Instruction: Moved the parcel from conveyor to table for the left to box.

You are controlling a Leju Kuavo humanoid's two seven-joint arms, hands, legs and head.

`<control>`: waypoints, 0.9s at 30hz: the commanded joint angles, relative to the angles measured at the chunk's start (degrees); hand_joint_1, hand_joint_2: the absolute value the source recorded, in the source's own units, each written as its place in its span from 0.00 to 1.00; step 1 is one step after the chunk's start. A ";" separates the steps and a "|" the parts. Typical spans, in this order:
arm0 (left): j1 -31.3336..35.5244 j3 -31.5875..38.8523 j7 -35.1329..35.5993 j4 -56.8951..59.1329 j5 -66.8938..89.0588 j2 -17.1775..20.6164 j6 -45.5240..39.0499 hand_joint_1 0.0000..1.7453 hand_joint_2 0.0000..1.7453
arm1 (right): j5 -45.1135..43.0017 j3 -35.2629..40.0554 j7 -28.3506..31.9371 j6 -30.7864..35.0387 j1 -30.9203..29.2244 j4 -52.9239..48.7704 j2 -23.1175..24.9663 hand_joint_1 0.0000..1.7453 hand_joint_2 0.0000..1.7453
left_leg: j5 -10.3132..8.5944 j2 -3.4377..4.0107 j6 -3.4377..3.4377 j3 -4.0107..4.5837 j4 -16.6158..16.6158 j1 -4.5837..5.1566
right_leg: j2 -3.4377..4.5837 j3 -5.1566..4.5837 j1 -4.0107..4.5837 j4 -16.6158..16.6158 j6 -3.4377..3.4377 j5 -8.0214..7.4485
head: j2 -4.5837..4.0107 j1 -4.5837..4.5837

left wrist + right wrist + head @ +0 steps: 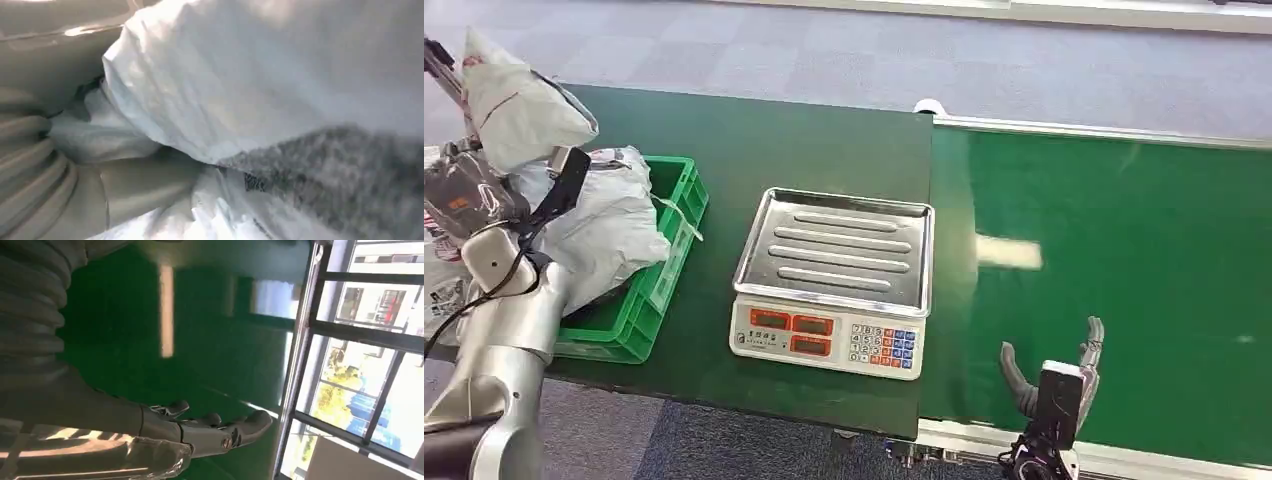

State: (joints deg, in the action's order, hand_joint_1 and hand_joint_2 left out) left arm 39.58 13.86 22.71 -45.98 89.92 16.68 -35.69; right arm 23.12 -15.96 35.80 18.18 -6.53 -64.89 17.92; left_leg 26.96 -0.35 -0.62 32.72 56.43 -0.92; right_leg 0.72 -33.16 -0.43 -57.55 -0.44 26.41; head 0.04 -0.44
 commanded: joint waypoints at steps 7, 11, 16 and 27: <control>7.54 -1.78 2.27 28.61 0.08 2.25 28.56 1.00 1.00 | -0.56 -0.37 0.35 -0.05 -2.86 3.98 -0.55 0.00 1.00 | 0.06 0.71 -0.06 -0.49 -0.26 0.09 | 0.58 0.24 -0.08 0.09 0.15 -0.14 | 0.00 -0.02; 8.52 -1.70 0.91 28.87 0.08 1.73 32.22 1.00 1.00 | -0.71 -0.39 0.31 0.08 -2.97 4.14 -0.49 0.00 1.00 | 0.22 1.11 -0.27 -0.75 -0.28 0.05 | 1.13 0.33 -0.05 0.00 0.21 -0.15 | 0.00 -0.02; 8.78 -1.02 -0.49 28.90 0.08 1.29 33.61 1.00 1.00 | -0.76 -0.37 0.35 0.21 -3.17 4.47 -0.46 0.00 1.00 | 0.20 1.16 -0.28 -0.97 -0.45 0.06 | 1.21 0.33 -0.06 -0.04 0.27 -0.18 | 0.00 -0.02; 8.79 2.85 -3.90 27.51 -0.15 -3.23 26.35 0.00 1.00 | -0.64 -1.07 -0.01 0.27 -2.46 2.99 0.02 0.00 1.00 | 0.14 1.05 -0.28 -1.11 -0.58 0.05 | 1.06 0.42 -0.05 -0.02 0.33 -0.13 | 0.00 0.00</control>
State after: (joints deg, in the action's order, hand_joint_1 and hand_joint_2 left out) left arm 50.17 11.10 19.66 -22.82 90.12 17.68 -1.03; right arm 22.62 -15.96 36.17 18.21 -8.04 -63.21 17.94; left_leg 27.18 0.82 -0.98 31.70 56.01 -0.93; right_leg 1.99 -32.86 -0.43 -57.69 -0.09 26.31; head 0.04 -0.44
